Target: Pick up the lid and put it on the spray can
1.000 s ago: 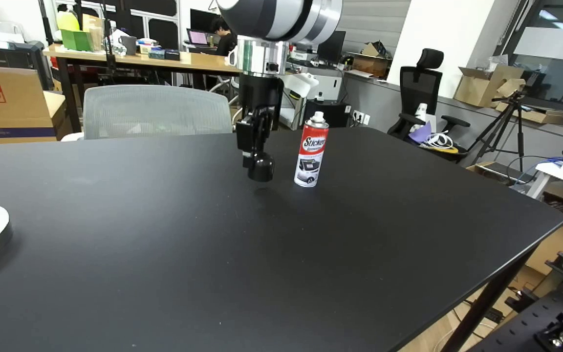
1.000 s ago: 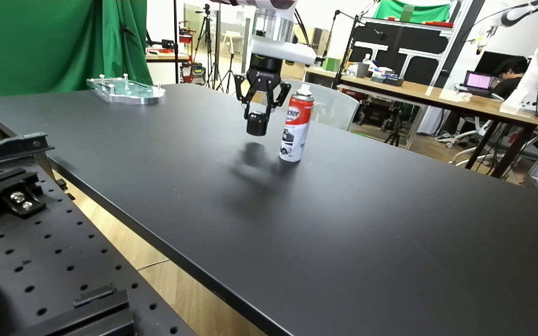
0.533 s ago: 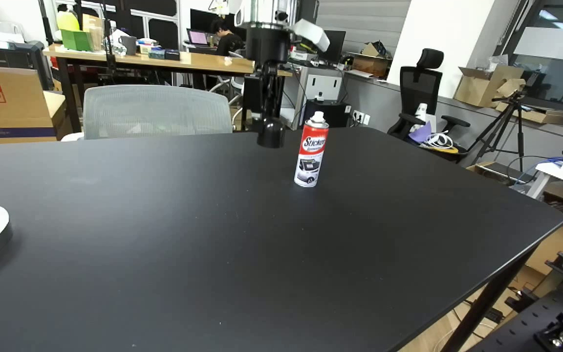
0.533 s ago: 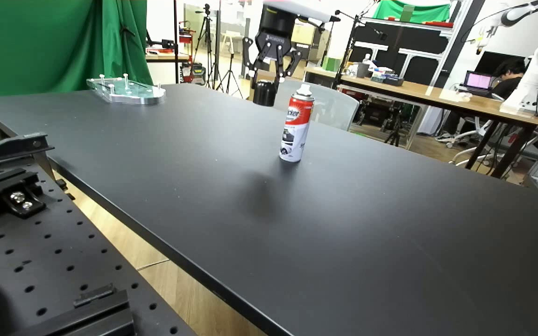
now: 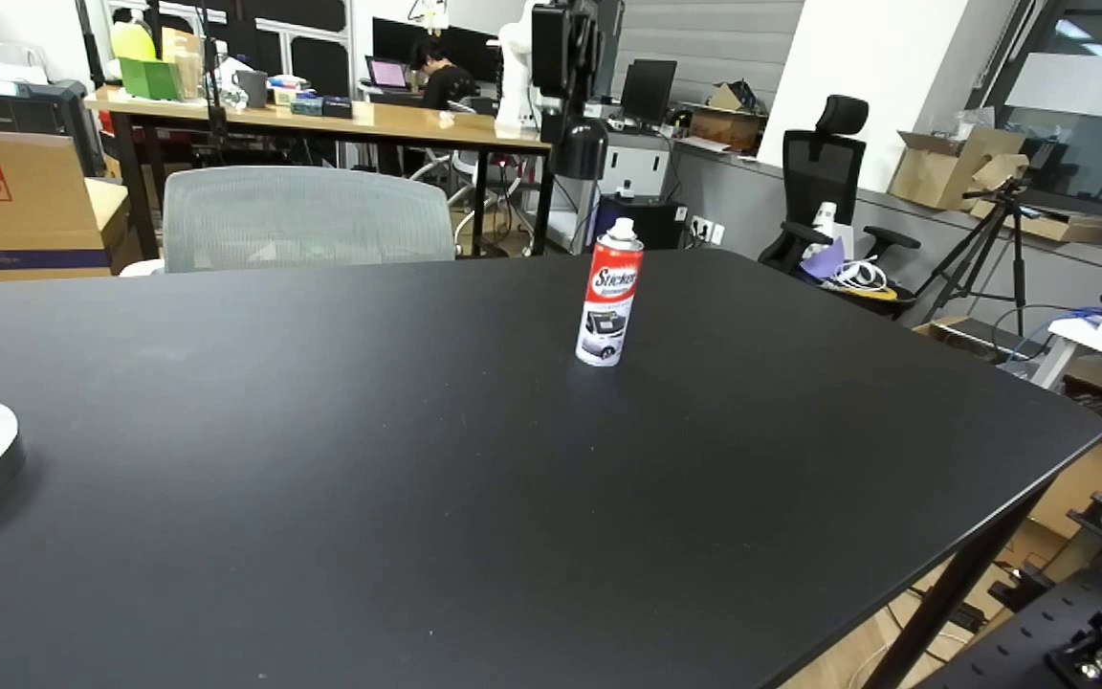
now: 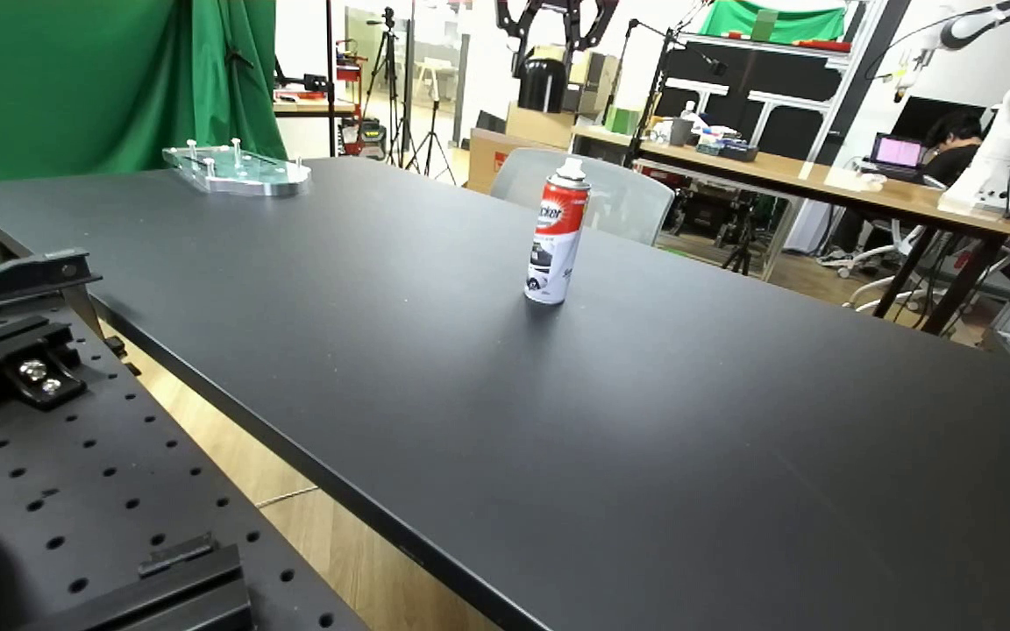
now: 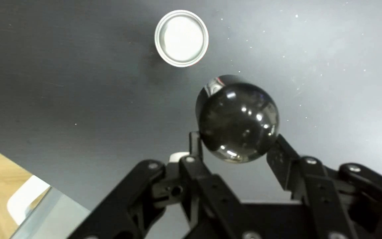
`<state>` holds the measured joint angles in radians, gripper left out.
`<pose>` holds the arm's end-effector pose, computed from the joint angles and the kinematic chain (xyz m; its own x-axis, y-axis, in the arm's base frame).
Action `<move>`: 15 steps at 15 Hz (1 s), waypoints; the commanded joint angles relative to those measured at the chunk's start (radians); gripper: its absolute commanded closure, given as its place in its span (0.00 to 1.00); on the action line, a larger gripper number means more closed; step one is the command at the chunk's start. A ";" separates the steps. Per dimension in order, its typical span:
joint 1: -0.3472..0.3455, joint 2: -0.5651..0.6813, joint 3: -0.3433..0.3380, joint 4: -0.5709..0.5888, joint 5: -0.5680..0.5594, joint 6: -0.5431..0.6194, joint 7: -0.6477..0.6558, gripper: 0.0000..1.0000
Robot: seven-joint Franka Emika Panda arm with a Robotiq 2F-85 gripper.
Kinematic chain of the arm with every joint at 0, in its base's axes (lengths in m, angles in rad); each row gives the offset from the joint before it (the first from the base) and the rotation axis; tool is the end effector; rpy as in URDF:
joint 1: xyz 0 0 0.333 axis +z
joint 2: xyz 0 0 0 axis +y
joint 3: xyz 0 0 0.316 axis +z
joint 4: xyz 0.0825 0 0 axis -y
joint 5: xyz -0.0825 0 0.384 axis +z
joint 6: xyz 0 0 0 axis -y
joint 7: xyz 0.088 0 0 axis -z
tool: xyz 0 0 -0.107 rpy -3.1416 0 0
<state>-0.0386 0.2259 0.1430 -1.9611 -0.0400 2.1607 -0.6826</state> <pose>0.5946 0.0577 0.3599 0.6918 0.7218 -0.0189 0.7217 -0.6921 -0.0143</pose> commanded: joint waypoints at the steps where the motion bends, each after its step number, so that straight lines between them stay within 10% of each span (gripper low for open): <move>1: 0.005 -0.014 -0.047 0.011 -0.012 -0.012 0.028 0.72; 15: -0.003 0.040 -0.088 -0.057 -0.005 0.123 0.045 0.72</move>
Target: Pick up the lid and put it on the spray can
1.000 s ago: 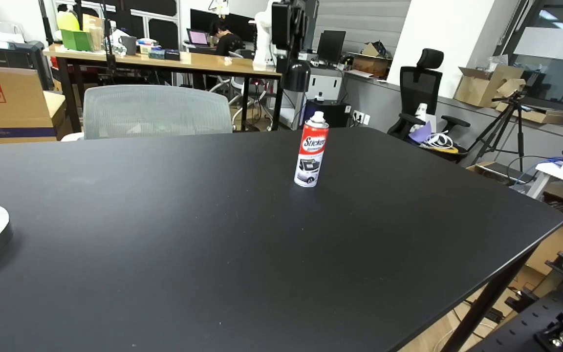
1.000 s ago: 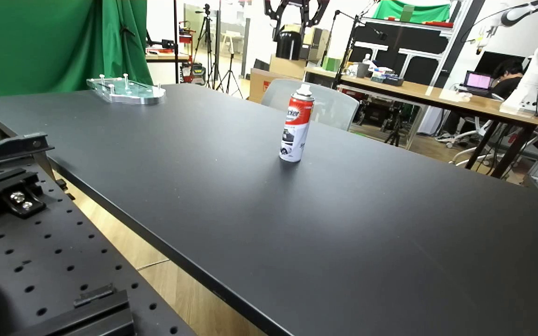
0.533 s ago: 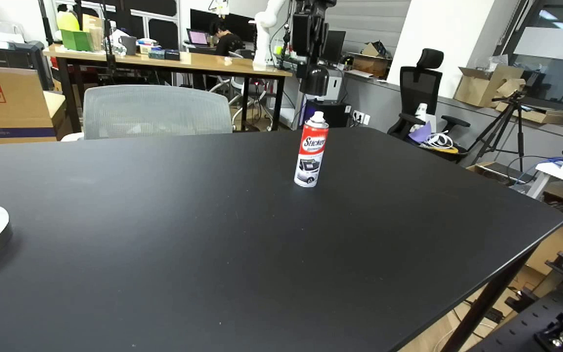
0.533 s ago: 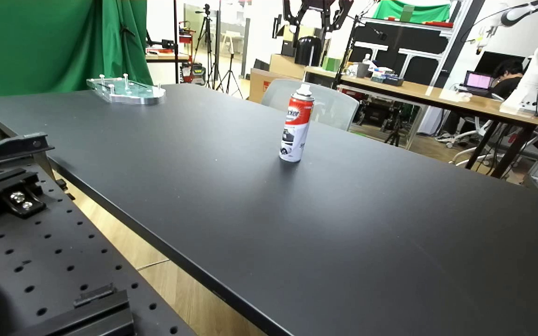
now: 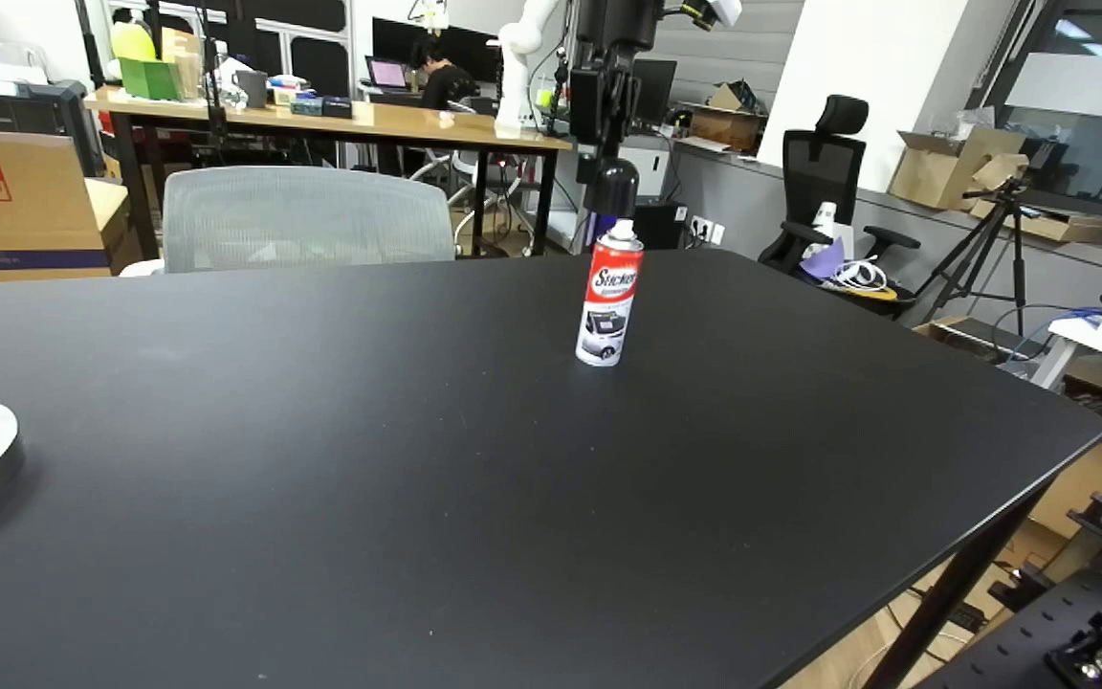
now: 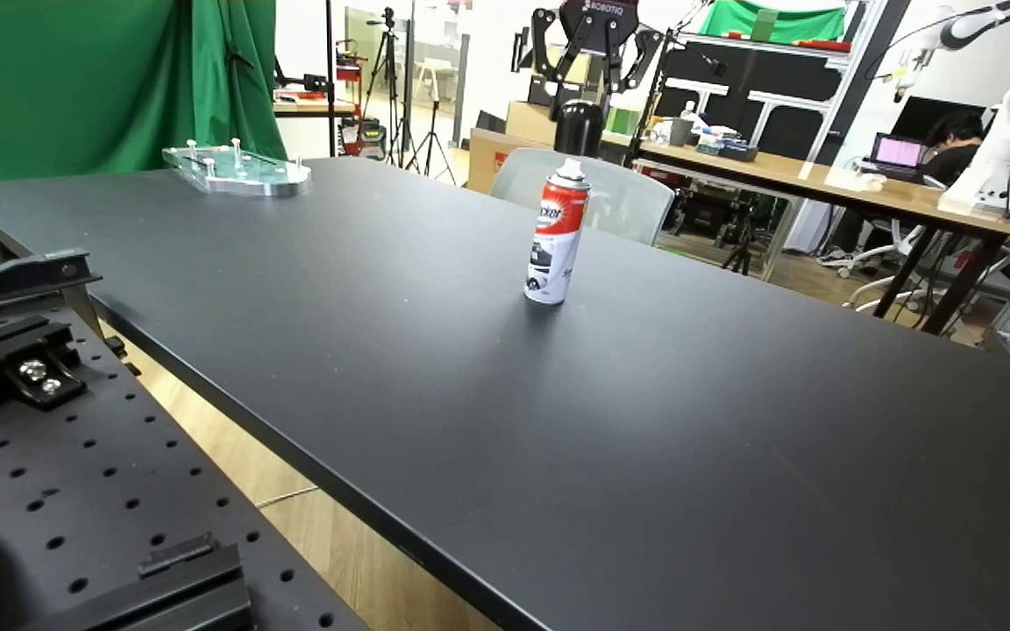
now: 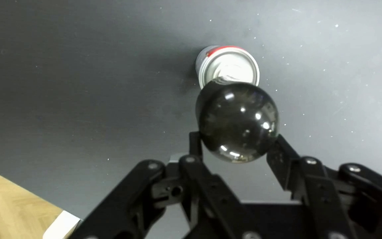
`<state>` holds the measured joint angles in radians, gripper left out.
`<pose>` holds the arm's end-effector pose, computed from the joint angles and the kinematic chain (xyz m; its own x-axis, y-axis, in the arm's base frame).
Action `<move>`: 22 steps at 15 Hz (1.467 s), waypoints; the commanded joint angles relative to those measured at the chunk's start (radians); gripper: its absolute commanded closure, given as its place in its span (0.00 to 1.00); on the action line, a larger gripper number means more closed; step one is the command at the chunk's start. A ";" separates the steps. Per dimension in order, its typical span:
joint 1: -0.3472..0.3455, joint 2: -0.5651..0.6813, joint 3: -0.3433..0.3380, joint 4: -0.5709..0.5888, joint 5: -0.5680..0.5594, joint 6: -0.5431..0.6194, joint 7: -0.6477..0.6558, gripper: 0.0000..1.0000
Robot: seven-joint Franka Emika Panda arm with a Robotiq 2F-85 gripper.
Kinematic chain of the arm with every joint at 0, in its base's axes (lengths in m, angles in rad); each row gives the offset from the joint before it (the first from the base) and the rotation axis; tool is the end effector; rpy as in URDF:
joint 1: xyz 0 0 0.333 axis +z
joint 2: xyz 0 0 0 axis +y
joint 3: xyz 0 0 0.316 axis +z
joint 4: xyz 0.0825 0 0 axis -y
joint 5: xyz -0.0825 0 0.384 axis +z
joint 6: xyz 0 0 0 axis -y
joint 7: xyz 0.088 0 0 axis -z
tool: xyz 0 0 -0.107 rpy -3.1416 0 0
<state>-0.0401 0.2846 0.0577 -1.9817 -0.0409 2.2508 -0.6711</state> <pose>0.6019 0.0082 0.3223 0.7566 0.6535 -0.0212 0.6537 -0.7567 0.0026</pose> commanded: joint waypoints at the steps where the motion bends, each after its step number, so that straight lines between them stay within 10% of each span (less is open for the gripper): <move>1: -0.004 -0.022 -0.002 -0.049 0.000 0.044 0.033 0.72; 22: -0.037 -0.043 0.000 -0.164 0.091 0.177 0.048 0.72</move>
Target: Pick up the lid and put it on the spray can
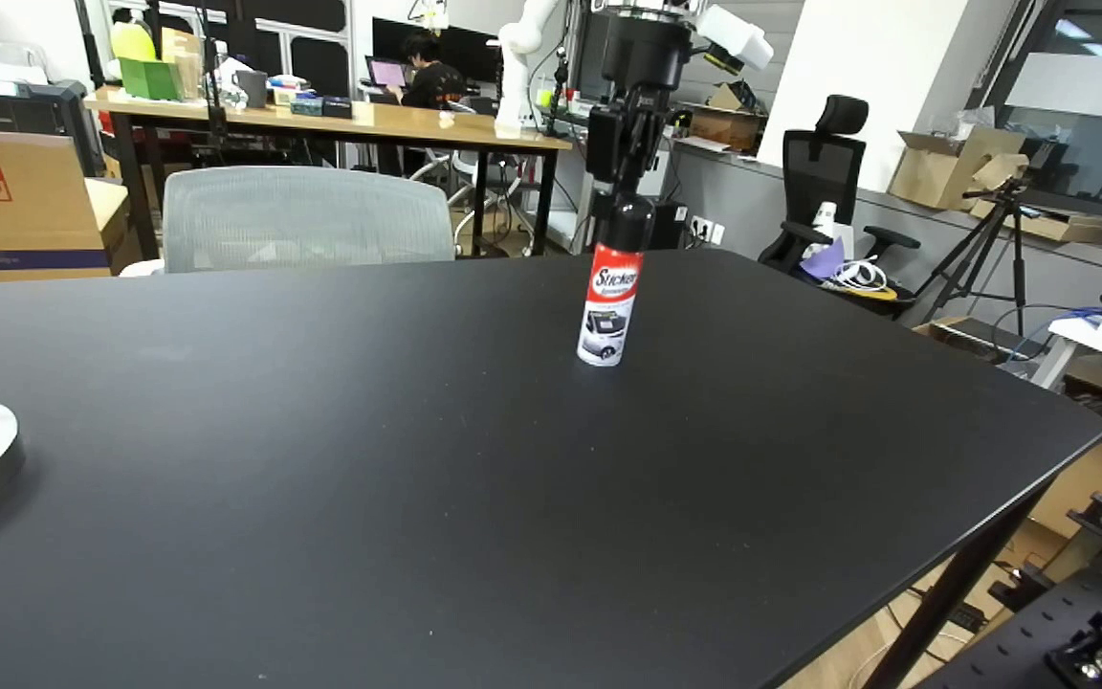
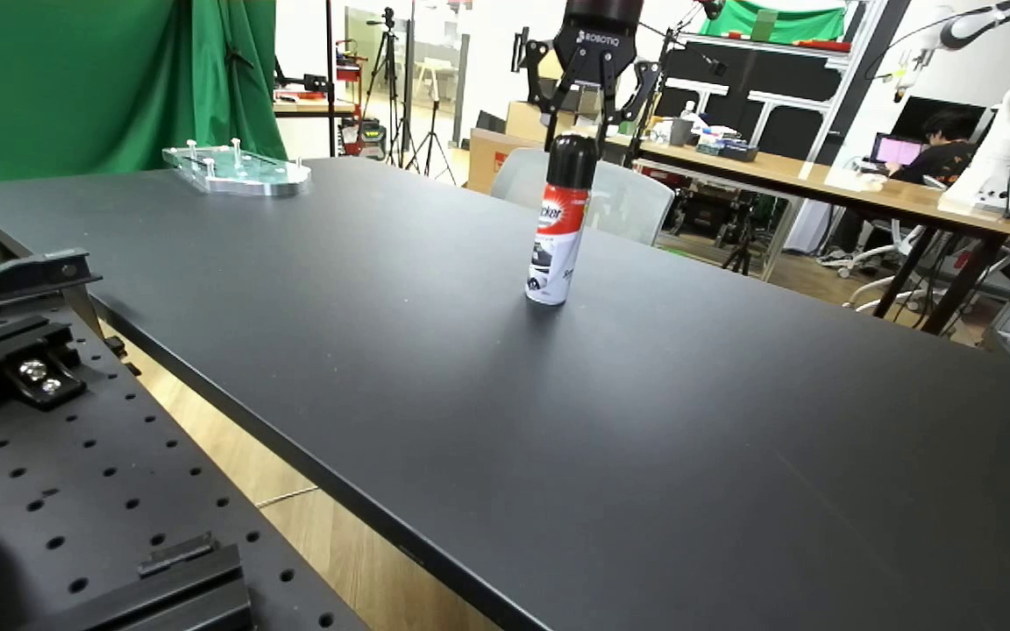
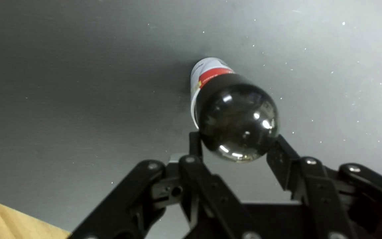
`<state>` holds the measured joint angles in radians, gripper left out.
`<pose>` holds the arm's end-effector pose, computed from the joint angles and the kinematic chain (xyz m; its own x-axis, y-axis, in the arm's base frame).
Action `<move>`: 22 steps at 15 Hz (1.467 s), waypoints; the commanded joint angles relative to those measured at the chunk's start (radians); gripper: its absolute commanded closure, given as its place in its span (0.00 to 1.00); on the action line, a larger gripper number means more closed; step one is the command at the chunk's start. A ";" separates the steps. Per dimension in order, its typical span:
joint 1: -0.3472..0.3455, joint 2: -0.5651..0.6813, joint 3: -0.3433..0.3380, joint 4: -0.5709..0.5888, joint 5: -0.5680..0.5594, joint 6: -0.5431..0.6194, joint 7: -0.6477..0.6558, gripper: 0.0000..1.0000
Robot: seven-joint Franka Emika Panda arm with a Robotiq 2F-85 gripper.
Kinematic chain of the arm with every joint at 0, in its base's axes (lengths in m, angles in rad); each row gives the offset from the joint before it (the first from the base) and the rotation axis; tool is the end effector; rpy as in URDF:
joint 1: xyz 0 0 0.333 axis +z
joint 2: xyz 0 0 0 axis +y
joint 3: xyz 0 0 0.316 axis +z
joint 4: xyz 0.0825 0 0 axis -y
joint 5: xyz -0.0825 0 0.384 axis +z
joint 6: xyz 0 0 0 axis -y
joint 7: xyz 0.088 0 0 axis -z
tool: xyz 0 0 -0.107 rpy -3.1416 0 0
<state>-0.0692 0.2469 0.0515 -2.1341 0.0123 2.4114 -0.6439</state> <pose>0.5728 -0.0105 0.2939 0.8160 0.5769 0.0371 0.5773 -0.8166 0.0015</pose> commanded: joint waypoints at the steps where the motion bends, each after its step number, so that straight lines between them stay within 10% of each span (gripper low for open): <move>1: -0.009 -0.001 0.008 -0.008 0.052 0.019 0.019 0.72; 17: -0.011 -0.001 -0.006 -0.026 0.067 0.073 0.052 0.72; 18: -0.011 -0.001 -0.006 -0.028 0.067 0.074 0.053 0.22; 22: -0.011 0.000 -0.003 -0.034 0.067 0.080 0.047 0.01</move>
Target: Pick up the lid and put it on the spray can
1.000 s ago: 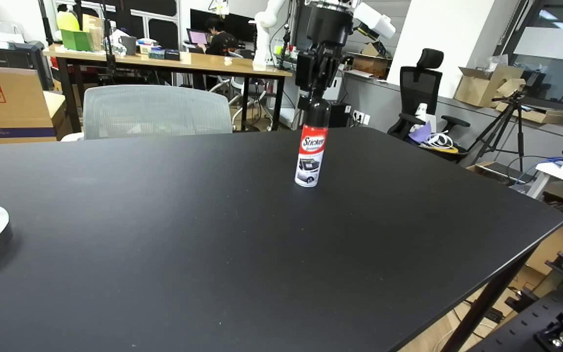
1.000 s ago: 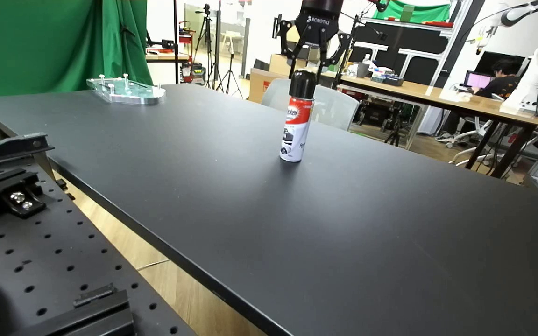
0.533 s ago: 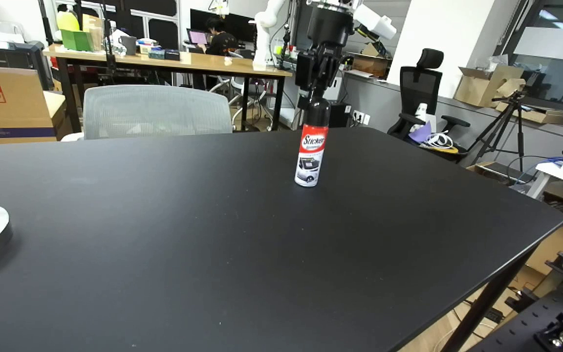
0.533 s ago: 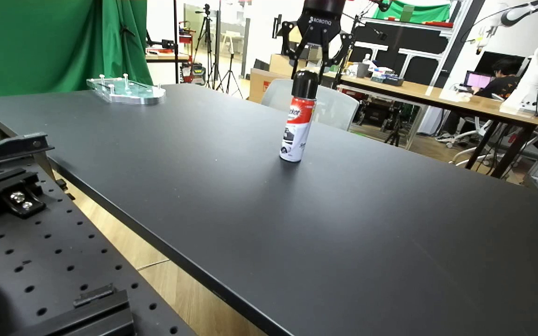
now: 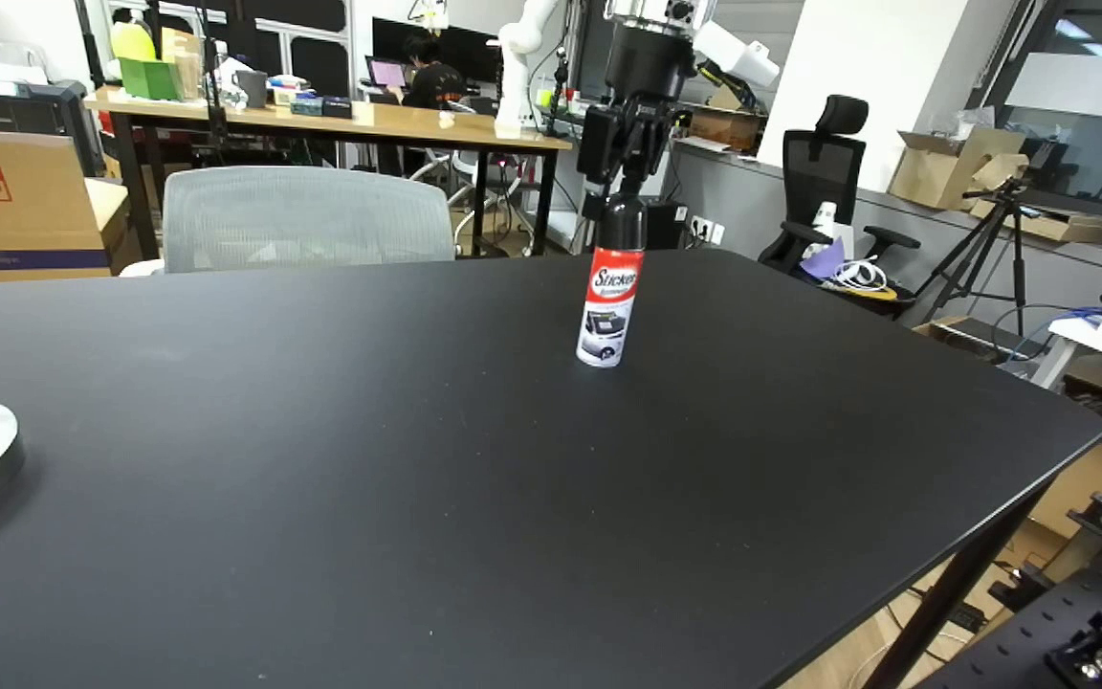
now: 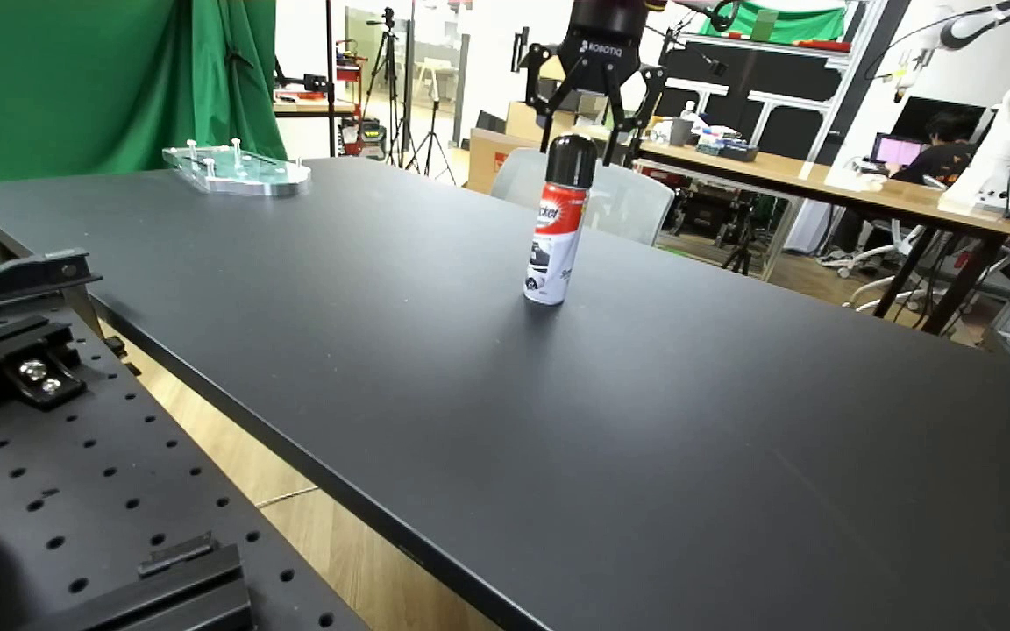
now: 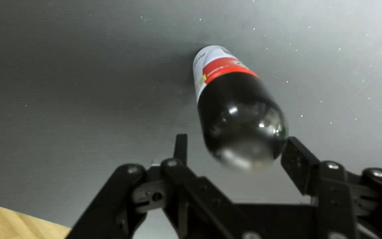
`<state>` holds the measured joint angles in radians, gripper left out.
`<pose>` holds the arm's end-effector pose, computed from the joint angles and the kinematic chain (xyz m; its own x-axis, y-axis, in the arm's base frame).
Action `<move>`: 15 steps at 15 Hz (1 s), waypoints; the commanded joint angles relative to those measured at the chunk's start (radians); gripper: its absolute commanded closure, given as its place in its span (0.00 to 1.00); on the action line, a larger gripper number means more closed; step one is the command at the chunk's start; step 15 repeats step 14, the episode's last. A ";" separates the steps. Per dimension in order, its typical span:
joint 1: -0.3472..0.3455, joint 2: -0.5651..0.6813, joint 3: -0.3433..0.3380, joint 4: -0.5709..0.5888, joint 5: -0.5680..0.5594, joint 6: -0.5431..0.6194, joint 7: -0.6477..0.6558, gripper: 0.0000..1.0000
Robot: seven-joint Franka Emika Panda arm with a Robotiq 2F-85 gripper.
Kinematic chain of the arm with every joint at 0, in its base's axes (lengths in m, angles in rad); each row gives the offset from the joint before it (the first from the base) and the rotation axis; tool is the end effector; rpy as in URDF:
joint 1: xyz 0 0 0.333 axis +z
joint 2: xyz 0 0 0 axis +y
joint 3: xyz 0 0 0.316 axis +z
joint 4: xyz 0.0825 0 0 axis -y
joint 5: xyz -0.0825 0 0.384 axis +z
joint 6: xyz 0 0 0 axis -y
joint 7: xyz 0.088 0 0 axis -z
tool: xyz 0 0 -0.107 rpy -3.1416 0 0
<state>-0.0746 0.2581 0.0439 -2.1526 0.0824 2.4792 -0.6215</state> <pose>0.5730 -0.0182 0.2860 0.8616 0.4991 0.0923 0.5024 -0.8645 -0.0152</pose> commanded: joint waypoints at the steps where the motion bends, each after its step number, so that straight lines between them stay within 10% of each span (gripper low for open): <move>1: -0.006 -0.012 0.005 -0.017 -0.003 0.013 0.024 0.00; 15: 0.043 -0.094 0.006 -0.014 -0.074 -0.032 0.099 0.00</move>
